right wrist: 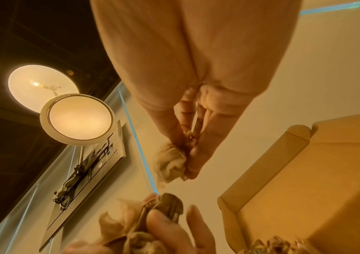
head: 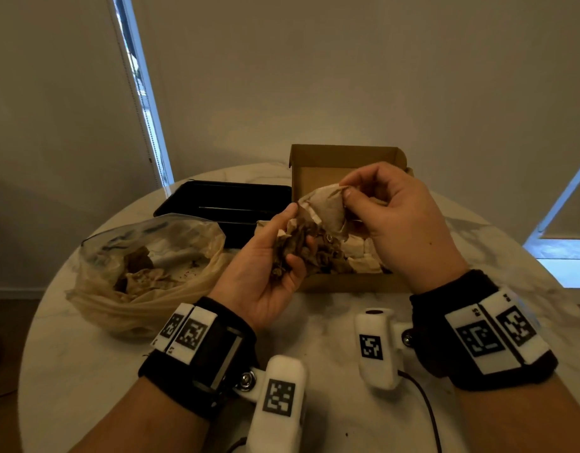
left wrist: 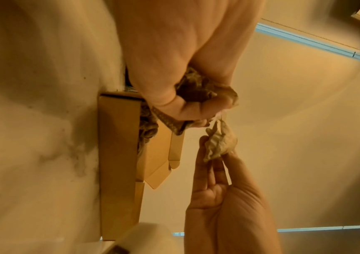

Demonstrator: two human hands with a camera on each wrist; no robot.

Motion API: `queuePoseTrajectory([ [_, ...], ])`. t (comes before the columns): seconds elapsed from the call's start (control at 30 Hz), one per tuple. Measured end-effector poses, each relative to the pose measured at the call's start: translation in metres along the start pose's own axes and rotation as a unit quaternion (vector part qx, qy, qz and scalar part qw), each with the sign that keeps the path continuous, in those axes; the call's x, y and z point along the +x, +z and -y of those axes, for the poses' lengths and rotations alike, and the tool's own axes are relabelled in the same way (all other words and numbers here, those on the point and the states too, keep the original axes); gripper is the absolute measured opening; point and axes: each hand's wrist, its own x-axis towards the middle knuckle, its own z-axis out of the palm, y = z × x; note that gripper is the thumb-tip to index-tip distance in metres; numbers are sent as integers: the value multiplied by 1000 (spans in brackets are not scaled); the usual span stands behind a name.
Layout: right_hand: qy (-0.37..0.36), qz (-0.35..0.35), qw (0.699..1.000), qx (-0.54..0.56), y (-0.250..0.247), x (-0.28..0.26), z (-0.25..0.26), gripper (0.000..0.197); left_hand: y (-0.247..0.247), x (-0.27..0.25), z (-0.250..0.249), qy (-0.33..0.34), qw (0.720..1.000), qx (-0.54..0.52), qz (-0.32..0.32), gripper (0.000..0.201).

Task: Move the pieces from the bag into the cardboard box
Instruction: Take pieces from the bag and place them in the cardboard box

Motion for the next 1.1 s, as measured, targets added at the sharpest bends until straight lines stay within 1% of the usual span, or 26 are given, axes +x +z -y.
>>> queuePoseTrajectory([
  [0.07,2,-18,1000,-16,-1,0,-1,9,0,1,1,0,1000,18,-11,36],
  [0.17,-1,-7,999,-48,1,-1,-2,8,3,1,2,1,998,59,-7,29],
  [0.23,2,11,998,-68,3,-3,-2,10,3,0,4,4,996,84,-4,31],
  [0.3,5,20,997,-79,4,-4,-1,10,2,0,4,22,995,97,-6,38],
  [0.37,16,18,998,-52,3,-2,-1,9,2,1,4,47,993,105,-18,41],
  [0.5,53,22,998,26,1,1,-1,7,2,0,4,72,992,102,-7,19],
  [0.53,72,26,996,51,1,1,-2,14,3,-1,3,75,992,100,-2,16],
  [0.6,116,45,989,82,0,0,-3,36,2,-2,3,82,992,100,2,15],
  [0.63,137,66,985,83,0,-1,-3,48,2,-1,3,87,991,104,2,14],
  [0.67,155,98,980,82,-1,-2,-2,53,2,-1,2,92,990,110,3,13],
  [0.7,168,135,973,80,-1,-3,-2,50,2,-1,2,98,988,116,3,13],
  [0.73,175,168,967,81,-2,-4,-3,42,2,0,3,104,987,121,0,14],
  [0.8,178,193,961,88,-3,-5,-3,27,1,1,3,113,985,128,-10,17],
  [0.83,174,193,961,92,-4,-5,-4,24,0,1,2,116,985,130,-13,19],
  [0.9,165,197,963,86,-4,-4,-6,24,-1,2,2,119,984,134,-16,23],
  [1.0,156,211,963,63,-2,-5,-8,24,0,3,2,112,984,135,-25,21],
  [1.03,156,201,966,54,-3,-4,-9,22,0,3,3,107,985,134,-31,25],
  [1.1,161,154,974,28,-13,0,-11,17,1,3,4,95,985,132,-49,35],
])
